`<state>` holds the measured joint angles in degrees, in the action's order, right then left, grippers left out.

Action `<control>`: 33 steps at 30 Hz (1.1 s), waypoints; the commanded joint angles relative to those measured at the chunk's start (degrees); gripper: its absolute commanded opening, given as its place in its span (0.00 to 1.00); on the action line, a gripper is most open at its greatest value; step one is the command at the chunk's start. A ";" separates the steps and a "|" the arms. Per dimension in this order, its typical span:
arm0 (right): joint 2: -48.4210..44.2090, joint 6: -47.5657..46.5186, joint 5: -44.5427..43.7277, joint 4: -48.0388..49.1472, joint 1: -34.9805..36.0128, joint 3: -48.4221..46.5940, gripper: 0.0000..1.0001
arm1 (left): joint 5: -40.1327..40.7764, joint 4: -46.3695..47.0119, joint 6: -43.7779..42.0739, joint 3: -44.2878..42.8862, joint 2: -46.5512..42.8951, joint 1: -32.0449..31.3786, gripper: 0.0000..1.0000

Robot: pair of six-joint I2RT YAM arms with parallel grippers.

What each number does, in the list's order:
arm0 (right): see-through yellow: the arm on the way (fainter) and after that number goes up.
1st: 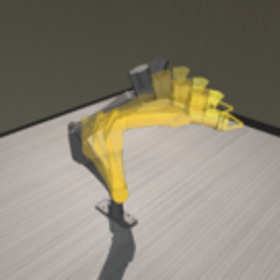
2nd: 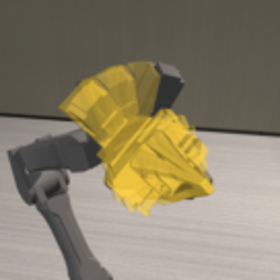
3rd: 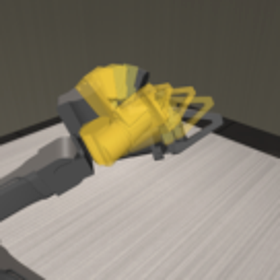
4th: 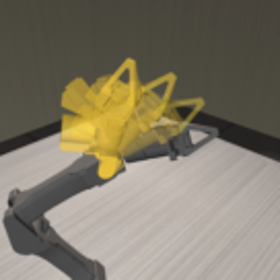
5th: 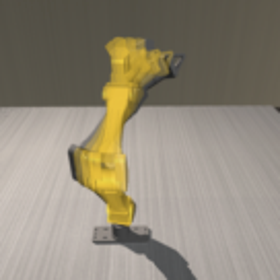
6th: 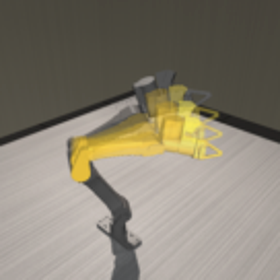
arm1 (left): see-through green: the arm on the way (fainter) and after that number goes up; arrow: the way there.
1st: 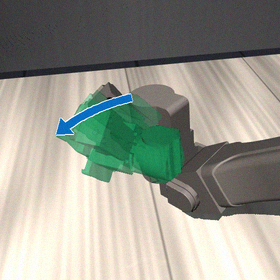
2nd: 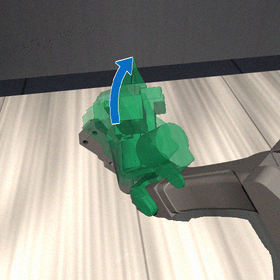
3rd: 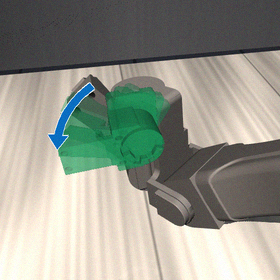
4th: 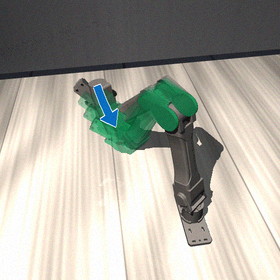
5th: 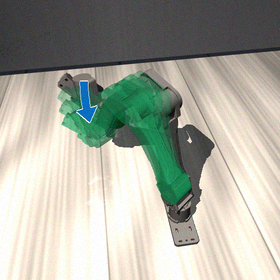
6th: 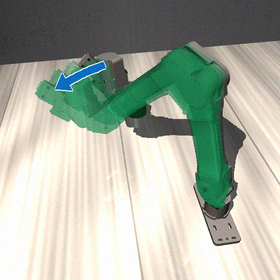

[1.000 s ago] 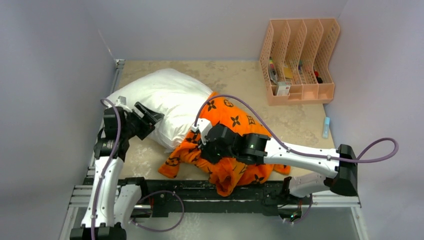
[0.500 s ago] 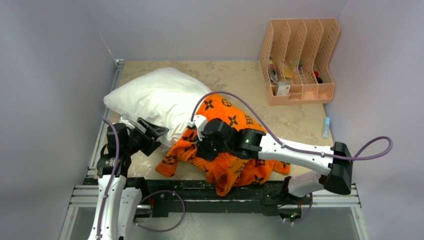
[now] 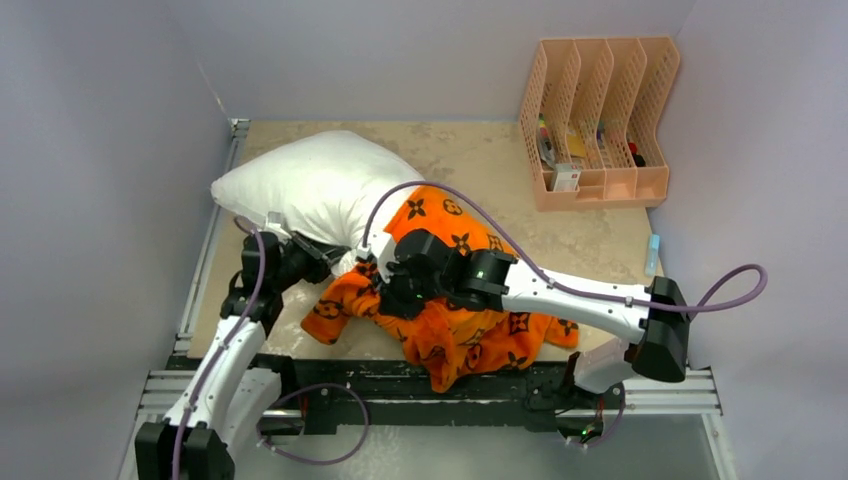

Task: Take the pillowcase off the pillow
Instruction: Remove the pillow from the pillowcase.

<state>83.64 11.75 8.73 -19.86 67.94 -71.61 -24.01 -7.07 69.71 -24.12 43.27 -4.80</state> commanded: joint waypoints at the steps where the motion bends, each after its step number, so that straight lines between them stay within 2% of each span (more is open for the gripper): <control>1: -0.05 -7.20 5.40 -6.26 6.50 -4.91 0.15 | 7.75 1.52 -6.08 -8.54 7.07 -1.45 0.00; 2: 0.09 -6.98 2.67 -10.87 7.71 -4.15 0.24 | 9.38 -1.64 -8.98 -12.15 9.50 -1.40 0.00; 4: -0.72 -4.16 -3.60 -13.83 8.83 -2.33 0.34 | 10.02 -5.07 -12.98 -17.62 14.54 -1.46 0.00; 6: -2.99 -2.66 -8.05 -12.18 8.92 -1.71 0.44 | 9.34 -5.20 -13.72 -19.40 15.63 -1.46 0.00; 9: -5.06 -1.61 -12.17 -5.72 8.85 -3.87 0.55 | 8.50 -4.88 -12.21 -17.51 14.03 -1.88 0.00; 13: -2.21 -1.40 -15.88 -0.01 8.76 -10.30 0.59 | 9.58 -7.27 -11.10 -14.05 9.42 -3.54 0.00; 19: 8.30 -3.43 -25.89 -2.43 8.79 -20.90 0.61 | 10.32 -10.04 -10.39 -12.70 6.30 -3.81 0.00; 21: 11.14 -4.82 -28.01 -3.68 8.81 -22.73 0.61 | 10.55 -10.40 -10.30 -13.10 6.21 -3.82 0.00; 23: 14.04 -5.94 -34.14 -4.95 8.94 -24.60 0.61 | 10.63 -10.56 -10.30 -13.64 6.28 -3.86 0.00; 27: 15.29 -5.46 -34.59 -7.31 9.05 -23.03 0.61 | 10.71 -12.08 -11.48 -15.28 7.14 -3.82 0.00; 29: 15.06 -6.19 -34.53 -5.98 9.05 -20.56 0.59 | 10.67 -12.43 -11.85 -15.76 7.56 -3.82 0.00; 30: 15.25 -6.28 -35.90 -6.40 9.13 -19.80 0.46 | 10.70 -12.47 -11.88 -15.89 7.68 -3.84 0.00; 32: 15.18 -5.72 -39.12 -9.82 9.40 -20.23 0.15 | 11.74 -12.89 -11.87 -16.59 7.84 -3.82 0.00; 33: 14.19 -5.28 -41.78 -11.12 10.52 -20.04 0.05 | 12.50 -13.08 -12.07 -16.91 8.05 -3.79 0.00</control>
<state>101.08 5.93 -24.99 -26.06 76.73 -91.68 -13.65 -20.34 58.92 -37.21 51.11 -8.34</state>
